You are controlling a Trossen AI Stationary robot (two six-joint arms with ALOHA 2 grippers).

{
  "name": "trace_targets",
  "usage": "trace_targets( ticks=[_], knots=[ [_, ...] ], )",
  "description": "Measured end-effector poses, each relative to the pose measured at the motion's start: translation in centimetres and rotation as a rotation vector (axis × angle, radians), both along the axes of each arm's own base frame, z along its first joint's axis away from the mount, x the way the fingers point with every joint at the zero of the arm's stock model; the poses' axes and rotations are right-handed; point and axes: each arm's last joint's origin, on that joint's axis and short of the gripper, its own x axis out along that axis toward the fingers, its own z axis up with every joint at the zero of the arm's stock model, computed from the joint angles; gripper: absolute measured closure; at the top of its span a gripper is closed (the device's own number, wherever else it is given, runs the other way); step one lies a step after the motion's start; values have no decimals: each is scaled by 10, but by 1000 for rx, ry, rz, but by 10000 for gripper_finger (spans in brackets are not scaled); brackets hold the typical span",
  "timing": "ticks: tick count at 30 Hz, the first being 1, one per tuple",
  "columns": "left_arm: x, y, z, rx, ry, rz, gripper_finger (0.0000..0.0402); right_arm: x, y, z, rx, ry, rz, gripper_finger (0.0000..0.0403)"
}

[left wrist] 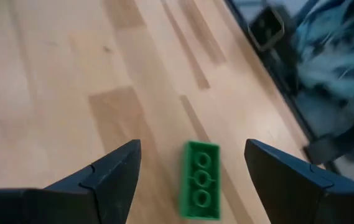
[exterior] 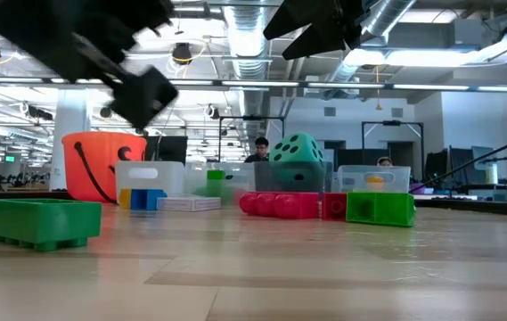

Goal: Pick & Place Toys
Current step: Put the bottom small green game piece into the right transparent bin

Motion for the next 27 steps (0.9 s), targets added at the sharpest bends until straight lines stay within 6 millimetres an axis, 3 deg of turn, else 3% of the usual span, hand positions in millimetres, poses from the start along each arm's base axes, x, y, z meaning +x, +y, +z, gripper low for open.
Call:
trace_targets(
  ticks=[4, 9, 20, 27],
  knots=[
    [-15, -35, -1, 77, -10, 22, 121, 0, 0, 0, 7, -4, -4, 92],
    [-30, -58, -3, 192, -52, 58, 121, 0, 0, 0, 8, -6, -4, 92],
    [-28, -63, -32, 304, 37, 64, 121, -1, 2, 0, 21, -9, -7, 92],
    [-28, -63, -40, 336, 61, 44, 121, -1, 4, 0, 22, -9, 1, 92]
  ],
)
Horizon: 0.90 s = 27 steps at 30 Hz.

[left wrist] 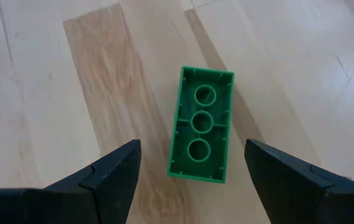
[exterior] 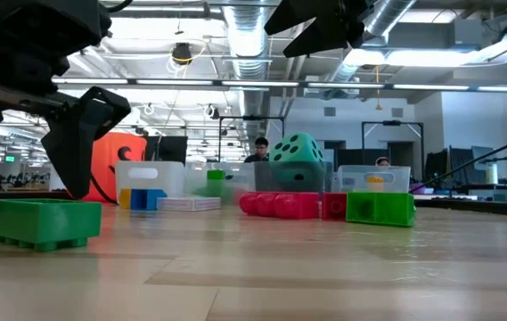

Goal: Pick & Place Toys
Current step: Put the bottom small green game piece into the right transparent bin

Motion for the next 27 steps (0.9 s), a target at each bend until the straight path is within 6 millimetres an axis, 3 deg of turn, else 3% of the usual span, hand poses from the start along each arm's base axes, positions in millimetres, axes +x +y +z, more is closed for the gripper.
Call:
trace_targets(
  ticks=[7, 17, 21, 27],
  knots=[
    [0, 0, -1, 2, 4, 0, 121, 0, 0, 0, 0, 0, 1, 92],
    [1, -1, -18, 38, 67, -3, 128, 0, 0, 0, 1, 0, 0, 92],
    [1, -1, -18, 37, 65, -3, 164, 0, 1, 0, 3, 0, 0, 92],
    [1, -1, -18, 25, 66, 20, 249, -1, 2, 0, 20, -7, -6, 92]
  ],
)
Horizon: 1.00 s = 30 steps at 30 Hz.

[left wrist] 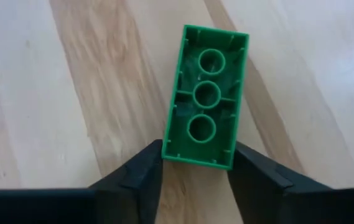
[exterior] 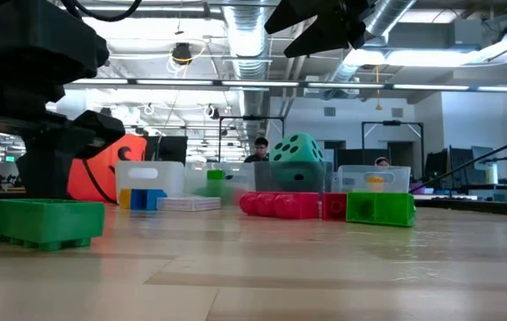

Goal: Pick & Place Toys
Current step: Put the bottom small green game piece into the right transparent bin

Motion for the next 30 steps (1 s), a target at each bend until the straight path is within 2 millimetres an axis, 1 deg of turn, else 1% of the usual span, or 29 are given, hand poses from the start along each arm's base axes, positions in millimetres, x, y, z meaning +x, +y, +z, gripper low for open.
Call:
trace_targets(
  ticks=[2, 10, 12, 14, 16, 18, 21, 24, 27, 30],
  knots=[
    [1, -1, 1, -8, -10, 1, 271, 0, 0, 0, 0, 2, 0, 92],
    [12, -8, 10, -94, -155, -11, 272, -3, -1, -5, 99, 11, -72, 92],
    [14, -9, 12, -88, -198, -17, 272, -6, -2, -7, 107, 37, -88, 92],
    [17, -8, 15, -65, -242, 16, 272, -6, -2, -8, 86, 54, -79, 92],
    [19, -5, 16, -22, -280, 62, 272, -8, 3, -8, 15, 81, -17, 92],
    [21, -1, 16, 16, -305, 109, 271, -8, 12, -8, -80, 101, 71, 92],
    [24, 5, 15, 15, -285, 122, 269, -7, 35, -16, -269, 135, 242, 92],
    [28, 13, 14, -48, -241, 101, 269, 0, 58, -22, -435, 103, 371, 92],
    [33, 21, 14, -99, -204, 91, 269, 7, 77, -41, -582, 110, 471, 92],
    [37, 31, 13, -135, -182, 98, 269, 14, 89, -62, -699, 133, 542, 92]
  ],
)
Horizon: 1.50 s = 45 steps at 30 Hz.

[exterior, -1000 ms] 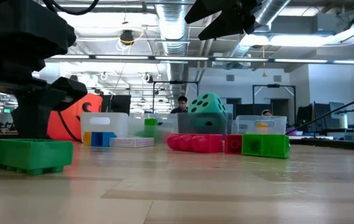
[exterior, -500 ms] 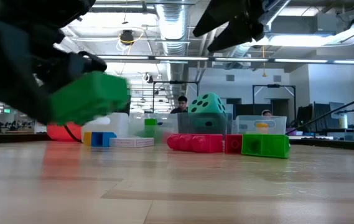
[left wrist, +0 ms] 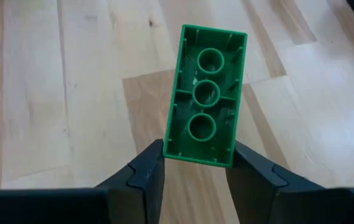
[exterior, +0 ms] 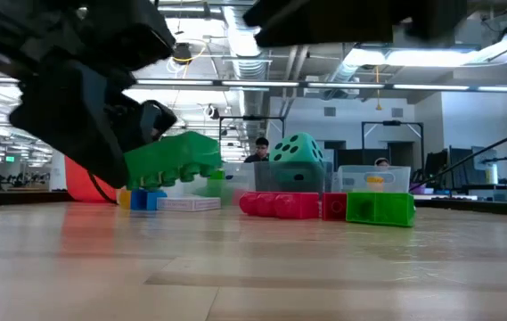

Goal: Pick & Place Toys
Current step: Put the bottom small green game piece into the right transparent bin

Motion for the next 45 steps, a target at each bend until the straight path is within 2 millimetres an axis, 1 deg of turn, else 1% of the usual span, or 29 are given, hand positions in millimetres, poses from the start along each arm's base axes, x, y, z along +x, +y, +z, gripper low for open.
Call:
trace_targets(
  ticks=[4, 7, 9, 13, 19, 29, 33, 38, 45],
  knots=[
    [6, 13, 0, -74, 31, 35, 269, 5, 11, -24, -48, 2, 6, 92],
    [9, 21, 0, -124, 50, 47, 269, 8, 16, -35, -61, 15, 10, 92],
    [10, 24, 0, -141, 55, 47, 269, 10, 18, -37, -64, 20, 11, 92],
    [15, 26, 4, -220, 27, 55, 269, 15, 21, -37, -60, 15, 11, 92],
    [21, 18, 17, -351, -71, -24, 268, 17, 18, -36, -53, 13, 8, 92],
    [12, 20, 52, -389, -180, -50, 268, 18, 16, -37, -56, 25, -1, 92],
    [11, 21, 53, -375, -182, -31, 268, 18, 16, -37, -58, 18, -10, 92],
    [10, 22, 49, -341, -151, 2, 268, 19, 15, -34, -79, -25, -64, 92],
    [10, 23, 49, -318, -157, 31, 268, 20, 15, -32, -81, -42, -59, 92]
  ],
)
